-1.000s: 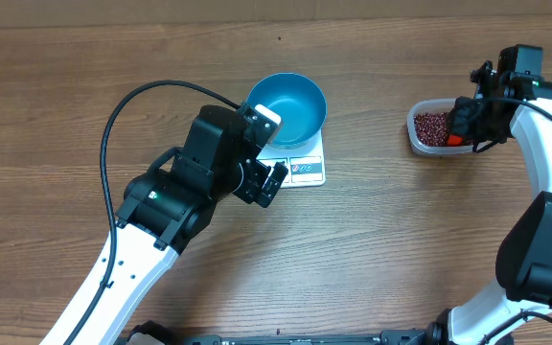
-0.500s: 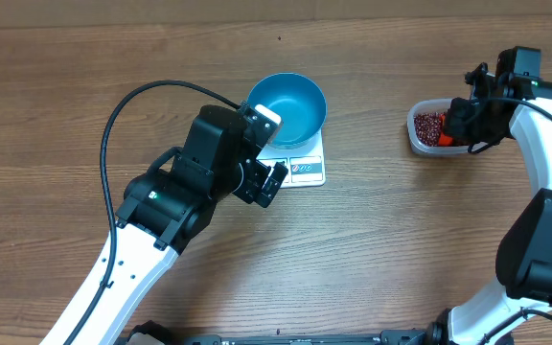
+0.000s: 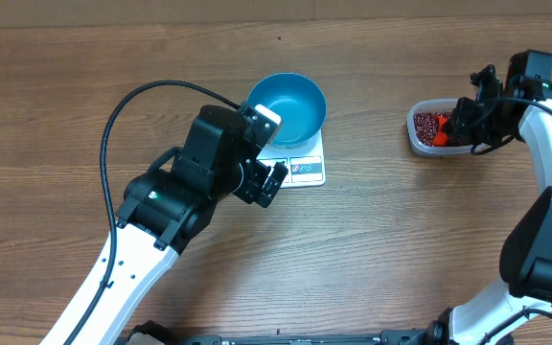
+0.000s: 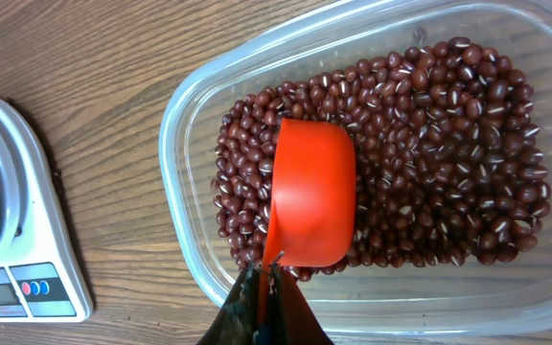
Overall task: Scoop item into bowl and weigh 150g on scale
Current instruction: 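Dip the red scoop into the beans and scoop with the right gripper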
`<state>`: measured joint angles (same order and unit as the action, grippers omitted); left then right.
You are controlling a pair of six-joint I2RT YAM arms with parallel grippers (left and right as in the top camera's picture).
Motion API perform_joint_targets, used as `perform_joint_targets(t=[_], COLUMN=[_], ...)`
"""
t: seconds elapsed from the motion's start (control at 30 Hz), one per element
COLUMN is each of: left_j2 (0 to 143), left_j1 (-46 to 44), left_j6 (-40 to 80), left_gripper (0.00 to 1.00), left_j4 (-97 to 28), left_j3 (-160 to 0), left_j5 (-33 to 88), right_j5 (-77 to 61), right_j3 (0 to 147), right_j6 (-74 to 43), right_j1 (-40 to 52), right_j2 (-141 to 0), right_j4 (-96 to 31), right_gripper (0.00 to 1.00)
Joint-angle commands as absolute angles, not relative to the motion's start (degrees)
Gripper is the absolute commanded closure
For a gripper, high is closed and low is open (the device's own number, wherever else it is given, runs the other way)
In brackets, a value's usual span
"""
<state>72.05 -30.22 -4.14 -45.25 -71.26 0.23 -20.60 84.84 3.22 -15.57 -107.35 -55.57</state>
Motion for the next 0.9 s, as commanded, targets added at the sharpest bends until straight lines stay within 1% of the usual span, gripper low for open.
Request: perform_joint_targets(t=[0.0, 0.23, 0.73, 0.87], left_j2=[72.0, 72.0, 72.0, 72.0], left_j1=[-30.0, -30.0, -30.0, -30.0], left_j6=[-3.2, -3.2, -3.2, -3.2], left_gripper=[0.00, 0.00, 0.00, 0.00], left_j4=[-45.2, -45.2, -45.2, -45.2], left_j3=[-71.0, -71.0, -71.0, -71.0], left_j5=[0.7, 0.7, 0.7, 0.7], right_j5=[-24.2, -27.6, -29.8, -32.4], right_j3=[85.4, 85.4, 85.4, 85.4], right_j6=[3.5, 3.5, 5.0, 5.0], right_j1=[-15.5, -15.9, -21.6, -23.5], right_j2=[-108.5, -114.9, -115.1, -115.1], right_j4=[-55.4, -54.8, -56.3, -57.5], right_gripper=[0.96, 0.96, 0.96, 0.96])
